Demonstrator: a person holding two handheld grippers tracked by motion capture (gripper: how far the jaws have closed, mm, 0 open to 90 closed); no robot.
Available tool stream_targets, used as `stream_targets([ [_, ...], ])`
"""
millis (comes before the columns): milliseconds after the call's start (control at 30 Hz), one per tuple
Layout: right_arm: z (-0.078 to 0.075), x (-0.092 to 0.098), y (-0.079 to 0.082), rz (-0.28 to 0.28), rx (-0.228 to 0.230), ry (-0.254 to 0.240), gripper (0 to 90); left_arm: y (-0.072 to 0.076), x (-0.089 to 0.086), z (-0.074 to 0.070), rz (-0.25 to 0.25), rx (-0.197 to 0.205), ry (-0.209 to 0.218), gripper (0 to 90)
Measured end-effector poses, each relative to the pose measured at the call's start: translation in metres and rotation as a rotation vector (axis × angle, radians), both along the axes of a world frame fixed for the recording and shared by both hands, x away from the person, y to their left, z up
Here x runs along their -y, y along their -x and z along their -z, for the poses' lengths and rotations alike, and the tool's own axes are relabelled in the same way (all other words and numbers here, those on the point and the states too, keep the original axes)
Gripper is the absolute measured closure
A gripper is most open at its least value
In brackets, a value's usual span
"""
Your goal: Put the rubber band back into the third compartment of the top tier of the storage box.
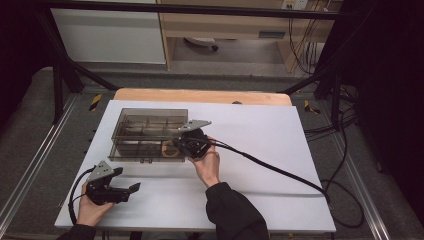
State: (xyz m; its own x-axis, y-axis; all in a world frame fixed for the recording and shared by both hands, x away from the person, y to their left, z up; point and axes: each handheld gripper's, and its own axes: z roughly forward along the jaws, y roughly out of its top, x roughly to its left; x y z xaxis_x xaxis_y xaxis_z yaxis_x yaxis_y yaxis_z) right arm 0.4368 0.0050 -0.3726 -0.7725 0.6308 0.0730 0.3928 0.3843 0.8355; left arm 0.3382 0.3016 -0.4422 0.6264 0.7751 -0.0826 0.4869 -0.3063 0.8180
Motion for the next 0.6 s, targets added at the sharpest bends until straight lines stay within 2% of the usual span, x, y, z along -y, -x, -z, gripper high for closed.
stream_targets([
  [600, 0.0076, -0.0028, -0.0004, -0.018, -0.032, 0.031, 84.9, -0.0002, 0.0001, 0.0002, 0.0, 0.0, -0.001, 7.8],
])
